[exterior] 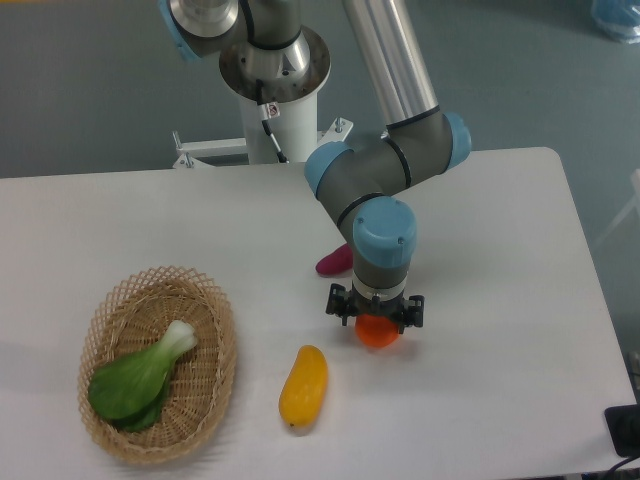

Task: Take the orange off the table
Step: 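Lower the gripper around the orange and close the fingers on it, then lift the grasped orange up off the table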

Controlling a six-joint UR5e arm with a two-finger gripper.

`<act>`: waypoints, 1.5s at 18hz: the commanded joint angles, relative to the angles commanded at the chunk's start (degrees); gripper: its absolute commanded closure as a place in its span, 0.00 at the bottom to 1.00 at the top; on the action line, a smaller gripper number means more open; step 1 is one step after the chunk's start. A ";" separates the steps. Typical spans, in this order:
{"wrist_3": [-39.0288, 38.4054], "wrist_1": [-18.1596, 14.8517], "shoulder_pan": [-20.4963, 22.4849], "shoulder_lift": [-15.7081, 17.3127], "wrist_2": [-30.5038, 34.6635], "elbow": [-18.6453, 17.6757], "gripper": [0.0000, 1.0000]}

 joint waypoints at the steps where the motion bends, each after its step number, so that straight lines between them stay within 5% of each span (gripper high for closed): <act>1: 0.00 0.00 0.00 0.00 0.00 0.00 0.29; 10: 0.26 -0.09 0.00 0.79 0.00 0.09 0.39; 15: 2.54 -1.14 0.26 3.95 -0.09 4.03 0.39; 19: 6.06 -10.95 0.79 6.33 -0.26 12.02 0.39; 22: 7.55 -26.50 1.05 6.76 -0.09 23.78 0.39; 23: 10.43 -29.06 1.66 7.03 -0.09 26.43 0.39; 27: 17.13 -30.41 4.21 10.37 -0.52 26.72 0.39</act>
